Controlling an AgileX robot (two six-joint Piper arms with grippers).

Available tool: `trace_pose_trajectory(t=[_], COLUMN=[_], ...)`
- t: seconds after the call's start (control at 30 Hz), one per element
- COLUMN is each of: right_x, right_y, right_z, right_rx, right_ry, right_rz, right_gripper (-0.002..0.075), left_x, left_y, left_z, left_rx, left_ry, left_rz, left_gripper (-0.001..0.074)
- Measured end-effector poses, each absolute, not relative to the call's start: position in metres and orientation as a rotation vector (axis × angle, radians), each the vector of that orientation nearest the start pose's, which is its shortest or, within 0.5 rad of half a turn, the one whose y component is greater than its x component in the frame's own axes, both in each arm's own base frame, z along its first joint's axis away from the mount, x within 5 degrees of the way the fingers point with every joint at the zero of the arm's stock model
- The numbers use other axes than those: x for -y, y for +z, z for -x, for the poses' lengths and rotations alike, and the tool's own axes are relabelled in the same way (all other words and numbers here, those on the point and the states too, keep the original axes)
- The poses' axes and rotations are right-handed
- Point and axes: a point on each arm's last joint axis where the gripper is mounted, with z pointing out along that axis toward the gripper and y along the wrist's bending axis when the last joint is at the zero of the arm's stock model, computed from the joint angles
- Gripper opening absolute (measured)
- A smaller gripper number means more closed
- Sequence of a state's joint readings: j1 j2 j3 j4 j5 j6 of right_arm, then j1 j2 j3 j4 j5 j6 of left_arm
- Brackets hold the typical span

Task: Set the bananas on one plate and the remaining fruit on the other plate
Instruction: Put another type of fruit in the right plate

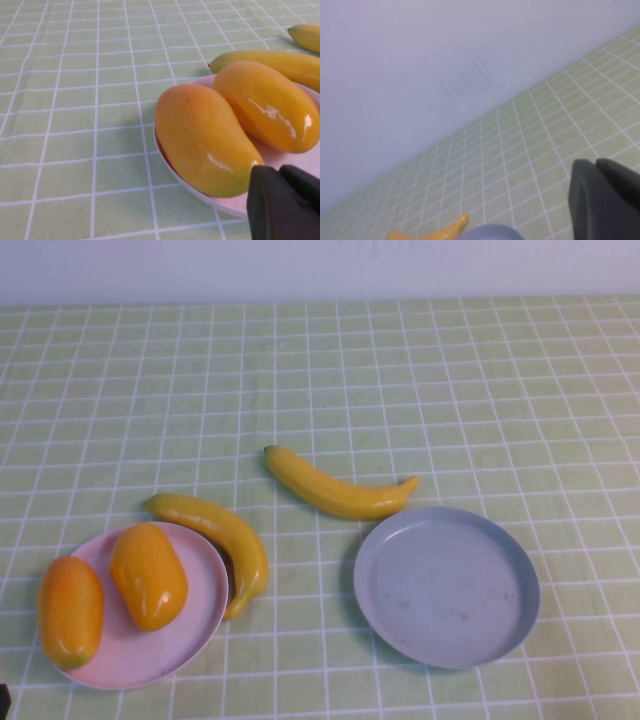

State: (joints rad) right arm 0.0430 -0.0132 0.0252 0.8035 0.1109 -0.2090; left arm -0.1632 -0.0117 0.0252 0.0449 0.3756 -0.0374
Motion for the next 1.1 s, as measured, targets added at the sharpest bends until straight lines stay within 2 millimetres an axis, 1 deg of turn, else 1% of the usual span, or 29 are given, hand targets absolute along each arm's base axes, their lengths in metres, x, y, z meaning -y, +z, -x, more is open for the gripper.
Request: trace_pose_trajectory(t=[0.1, 0.2, 0.3, 0.37, 0.43, 0.47, 0.5, 0.53, 0.57, 0.67, 0.77, 0.9, 0.97, 1.0, 1.1], right_x=[-0.008, -0.011, -0.016, -0.02, -0.026, -0.029, -0.032, -0.034, -0.037, -0.041, -0.045, -0.051, -0.06, -0.064, -0.094], right_y=[0.2, 0.203, 0.223, 0.24, 0.254, 0.265, 0.269, 0.278, 0.282, 0.299, 0.306, 0.307, 0.308, 0.308, 0.313], right_z=[-0.056, -0.055, -0.054, -0.056, -0.063, -0.067, -0.073, -0.077, -0.085, -0.108, -0.133, -0.167, -0.185, -0.19, -0.214], right_rx=[-1.524, -1.537, -1.567, -1.628, -1.742, -1.795, -1.869, -1.91, -1.988, -2.119, -2.233, -2.354, -2.399, -2.41, -2.436], right_ry=[0.603, 0.636, 0.655, 0.655, 0.657, 0.656, 0.654, 0.65, 0.644, 0.617, 0.603, 0.606, 0.615, 0.619, 0.625], right_rz=[-0.428, -0.423, -0.358, -0.304, -0.243, -0.205, -0.172, -0.136, -0.095, 0.017, 0.105, 0.203, 0.278, 0.306, 0.496], right_gripper=[-0.0015, -0.0015, -0.0015, -0.0015, -0.0015, -0.0015, -0.0015, -0.0015, -0.0015, -0.0015, -0.0015, -0.0015, -0.0015, -0.0015, -0.0015], left_x=[0.007, 0.007, 0.007, 0.007, 0.007, 0.007, 0.007, 0.007, 0.007, 0.007, 0.007, 0.007, 0.007, 0.007, 0.007], left_y=[0.172, 0.172, 0.172, 0.172, 0.172, 0.172, 0.172, 0.172, 0.172, 0.172, 0.172, 0.172, 0.172, 0.172, 0.172], left_z=[-0.052, -0.052, -0.052, -0.052, -0.052, -0.052, -0.052, -0.052, -0.052, -0.052, -0.052, -0.052, -0.052, -0.052, -0.052], left_rx=[-1.868, -1.868, -1.868, -1.868, -1.868, -1.868, -1.868, -1.868, -1.868, -1.868, -1.868, -1.868, -1.868, -1.868, -1.868], left_ry=[-0.094, -0.094, -0.094, -0.094, -0.094, -0.094, -0.094, -0.094, -0.094, -0.094, -0.094, -0.094, -0.094, -0.094, -0.094], left_rz=[-0.145, -0.145, -0.145, -0.145, -0.145, -0.145, -0.145, -0.145, -0.145, -0.145, -0.145, -0.145, -0.145, -0.145, -0.145], left_gripper=[-0.0003, -0.0004, -0.0004, -0.0003, -0.0003, -0.0003, -0.0003, -0.0003, -0.0003, -0.0004, -0.0003, -0.0004, -0.0003, -0.0003, -0.0004])
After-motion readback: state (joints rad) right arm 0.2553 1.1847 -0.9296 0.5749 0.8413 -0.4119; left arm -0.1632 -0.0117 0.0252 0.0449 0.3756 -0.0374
